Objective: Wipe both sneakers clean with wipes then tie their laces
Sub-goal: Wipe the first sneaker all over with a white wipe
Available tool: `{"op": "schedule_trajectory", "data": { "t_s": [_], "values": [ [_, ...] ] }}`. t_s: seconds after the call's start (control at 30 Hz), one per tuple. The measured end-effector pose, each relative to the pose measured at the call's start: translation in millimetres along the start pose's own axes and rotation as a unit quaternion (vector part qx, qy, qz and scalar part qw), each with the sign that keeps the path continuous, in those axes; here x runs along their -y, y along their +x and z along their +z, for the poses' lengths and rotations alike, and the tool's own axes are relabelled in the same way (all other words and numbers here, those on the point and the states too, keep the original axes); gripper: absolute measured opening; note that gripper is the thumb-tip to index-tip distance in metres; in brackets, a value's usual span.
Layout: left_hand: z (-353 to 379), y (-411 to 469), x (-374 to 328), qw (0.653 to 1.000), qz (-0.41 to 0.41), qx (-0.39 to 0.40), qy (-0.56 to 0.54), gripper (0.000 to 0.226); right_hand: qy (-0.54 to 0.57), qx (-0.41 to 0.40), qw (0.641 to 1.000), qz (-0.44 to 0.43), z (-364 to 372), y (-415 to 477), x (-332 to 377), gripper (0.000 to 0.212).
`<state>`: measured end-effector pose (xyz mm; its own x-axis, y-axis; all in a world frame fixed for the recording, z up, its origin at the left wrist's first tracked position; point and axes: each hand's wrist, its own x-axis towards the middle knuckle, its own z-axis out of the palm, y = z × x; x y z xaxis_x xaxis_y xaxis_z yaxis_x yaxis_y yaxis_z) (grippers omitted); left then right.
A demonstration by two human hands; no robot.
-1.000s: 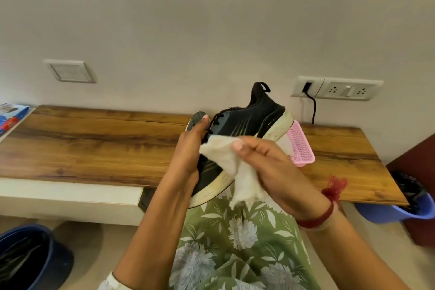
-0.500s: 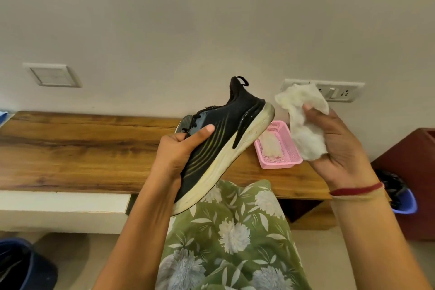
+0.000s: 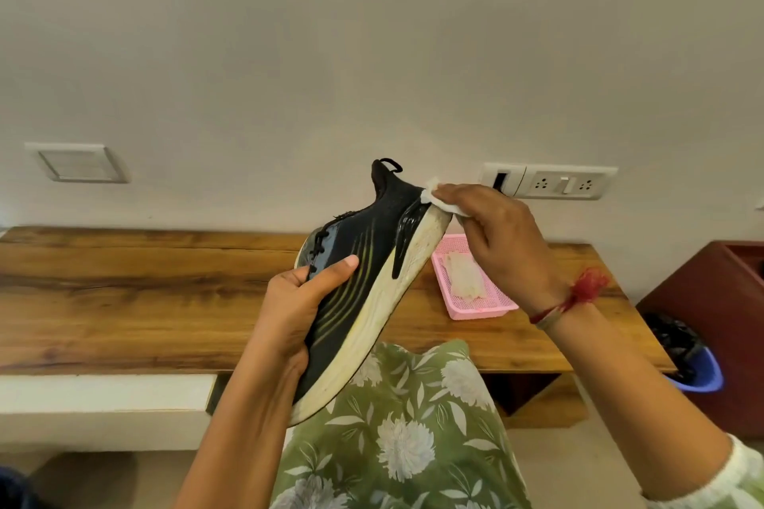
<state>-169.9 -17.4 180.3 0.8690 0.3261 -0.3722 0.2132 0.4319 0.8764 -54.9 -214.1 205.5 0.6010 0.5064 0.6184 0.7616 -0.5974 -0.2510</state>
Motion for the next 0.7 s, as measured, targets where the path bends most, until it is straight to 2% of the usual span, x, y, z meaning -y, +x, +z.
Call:
{"op": "schedule_trajectory", "data": {
  "t_s": [0.17,0.5,0.7],
  "values": [
    [1.4,-5.0,-1.0,1.0,-0.001,-0.01,-0.028,0.027,0.012,-0.02,1.0,0.002,7.9,-13.8,14.8,0.045],
    [1.0,-6.6,2.0,0.999,-0.008,-0.017,-0.039,0.026,-0.047,-0.018,0.998,-0.045,21.9,-30.7,21.6,0.04],
    [4.5,-11.0,0.0,0.997,-0.019,-0.022,-0.066,0.028,-0.049,-0.047,0.995,-0.069,22.5,-27.8,26.8,0.036]
  ]
}}
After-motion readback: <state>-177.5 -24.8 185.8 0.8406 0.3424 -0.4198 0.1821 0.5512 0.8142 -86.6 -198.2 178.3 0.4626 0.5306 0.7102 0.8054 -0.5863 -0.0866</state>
